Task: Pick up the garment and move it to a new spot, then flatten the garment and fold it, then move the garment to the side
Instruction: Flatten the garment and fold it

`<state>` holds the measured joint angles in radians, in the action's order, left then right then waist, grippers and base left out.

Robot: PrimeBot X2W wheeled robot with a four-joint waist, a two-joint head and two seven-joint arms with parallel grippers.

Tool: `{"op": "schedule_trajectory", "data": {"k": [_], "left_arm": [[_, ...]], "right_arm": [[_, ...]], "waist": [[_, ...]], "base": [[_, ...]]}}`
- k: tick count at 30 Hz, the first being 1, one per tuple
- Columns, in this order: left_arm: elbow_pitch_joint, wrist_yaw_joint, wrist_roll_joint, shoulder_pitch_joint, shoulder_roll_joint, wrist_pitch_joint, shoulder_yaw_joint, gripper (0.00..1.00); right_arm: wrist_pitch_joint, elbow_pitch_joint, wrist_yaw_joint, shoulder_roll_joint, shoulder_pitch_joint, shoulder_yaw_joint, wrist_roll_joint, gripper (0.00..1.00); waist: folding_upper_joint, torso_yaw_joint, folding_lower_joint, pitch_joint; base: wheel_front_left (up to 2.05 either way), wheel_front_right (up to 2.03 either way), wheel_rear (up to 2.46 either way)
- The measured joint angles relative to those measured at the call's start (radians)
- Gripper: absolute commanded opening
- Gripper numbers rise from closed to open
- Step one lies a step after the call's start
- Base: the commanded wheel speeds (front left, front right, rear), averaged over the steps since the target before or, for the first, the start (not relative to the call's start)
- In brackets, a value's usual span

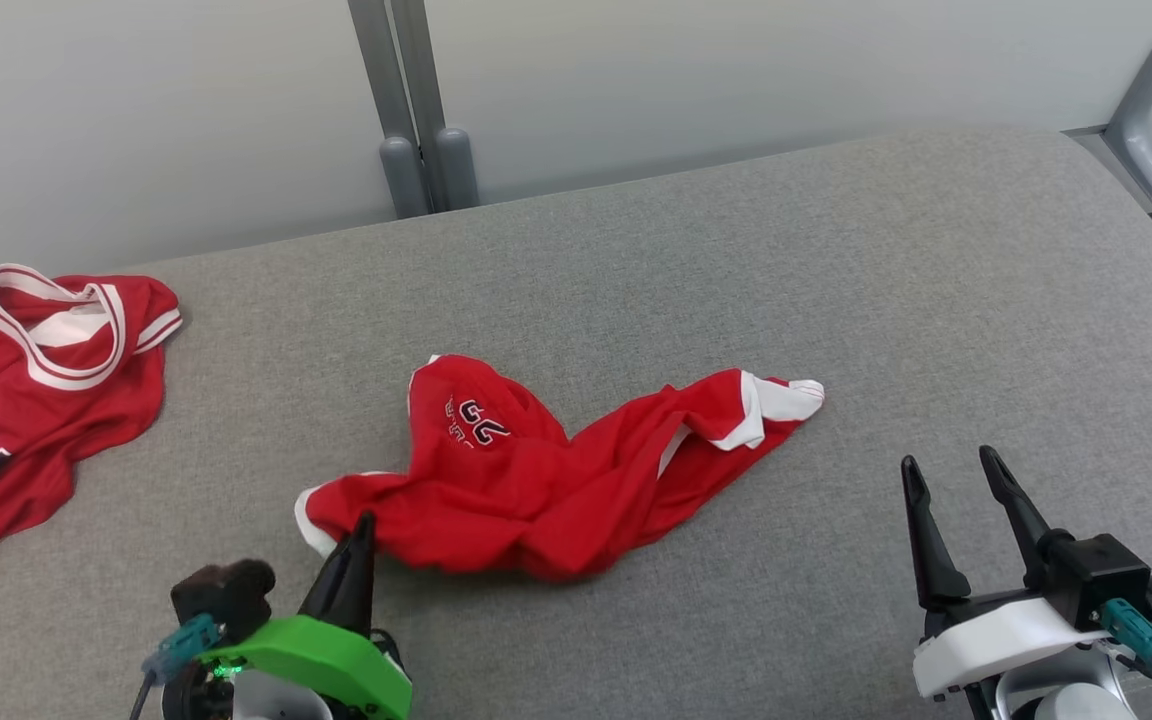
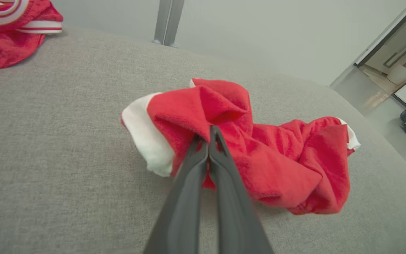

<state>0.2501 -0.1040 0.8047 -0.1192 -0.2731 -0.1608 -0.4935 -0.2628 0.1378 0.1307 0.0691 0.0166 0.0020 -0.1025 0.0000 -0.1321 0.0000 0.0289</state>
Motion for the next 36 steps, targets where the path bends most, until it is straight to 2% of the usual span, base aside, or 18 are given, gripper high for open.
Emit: {"op": "schedule_trajectory", "data": {"k": [1, 4, 7, 10, 12, 14, 16, 20, 23, 26, 32, 36], "left_arm": [[0.031, 0.018, 0.004, 0.006, 0.01, -0.039, 0.011, 1.0], [0.124, 0.046, 0.002, 0.014, 0.028, -0.08, 0.031, 1.0], [0.153, 0.057, -0.002, 0.03, 0.06, -0.097, 0.065, 1.0], [0.085, 0.019, -0.071, 0.08, 0.065, -0.1, 0.129, 1.0], [0.021, -0.002, -0.1, 0.133, 0.074, -0.102, 0.139, 1.0], [-0.031, 0.0, -0.098, 0.195, 0.087, -0.078, 0.105, 1.0], [-0.09, 0.026, -0.081, 0.235, 0.097, -0.005, 0.042, 1.0], [-0.135, 0.056, -0.093, 0.202, 0.105, 0.091, -0.039, 1.0], [-0.072, 0.082, -0.084, 0.146, 0.134, 0.192, -0.107, 1.0], [0.006, 0.095, -0.109, 0.056, 0.165, 0.217, -0.137, 1.0], [0.146, 0.063, -0.129, -0.083, 0.204, 0.177, -0.133, 1.0], [0.223, 0.065, -0.128, -0.147, 0.215, 0.173, -0.152, 1.0]], "right_arm": [[0.0, 0.001, 0.0, 0.001, 0.001, -0.002, 0.0, 1.0], [0.0, 0.006, 0.0, 0.004, 0.011, -0.01, 0.0, 1.0], [0.0, 0.007, 0.0, 0.007, 0.015, -0.01, 0.0, 1.0], [0.0, 0.004, 0.0, 0.014, 0.017, -0.011, 0.001, 1.0], [0.0, 0.001, 0.0, 0.015, 0.02, -0.014, 0.001, 1.0], [0.0, 0.001, 0.0, 0.018, 0.027, -0.015, 0.001, 1.0], [0.0, -0.002, 0.0, 0.02, 0.035, -0.016, 0.001, 1.0], [0.0, -0.003, 0.0, 0.025, 0.033, 0.007, 0.001, 1.0], [0.0, -0.007, 0.0, 0.024, 0.01, 0.019, 0.001, 1.0], [0.0, -0.009, 0.0, 0.018, -0.014, 0.036, 0.001, 1.0], [0.0, -0.005, 0.0, 0.005, -0.038, 0.04, 0.0, 1.0], [0.0, -0.004, 0.0, 0.0, -0.043, 0.038, 0.0, 1.0]], "waist": [[0.0, 0.001, 0.0, 0.001], [0.0, 0.008, 0.0, 0.003], [0.0, 0.012, 0.0, 0.0], [0.0, 0.011, 0.0, -0.011], [0.0, 0.011, 0.0, -0.02], [0.0, 0.011, 0.0, -0.027], [0.0, 0.015, 0.0, -0.033], [0.0, 0.024, 0.0, -0.027], [0.0, 0.023, 0.0, -0.009], [0.0, 0.017, 0.0, 0.019], [0.0, -0.01, 0.0, 0.08], [0.0, -0.033, 0.0, 0.11]], "base": [[0.0, 0.0, 0.0], [0.0, 0.0, 0.0], [0.0, 0.0, 0.0], [0.0, 0.0, 0.0], [0.0, 0.0, 0.0], [0.0, 0.0, 0.0], [0.0, 0.0, 0.0], [0.0, 0.0, 0.0], [0.0, 0.0, 0.0], [0.0, 0.0, 0.0], [0.0, 0.0, 0.0], [0.0, 0.0, 0.0]]}}
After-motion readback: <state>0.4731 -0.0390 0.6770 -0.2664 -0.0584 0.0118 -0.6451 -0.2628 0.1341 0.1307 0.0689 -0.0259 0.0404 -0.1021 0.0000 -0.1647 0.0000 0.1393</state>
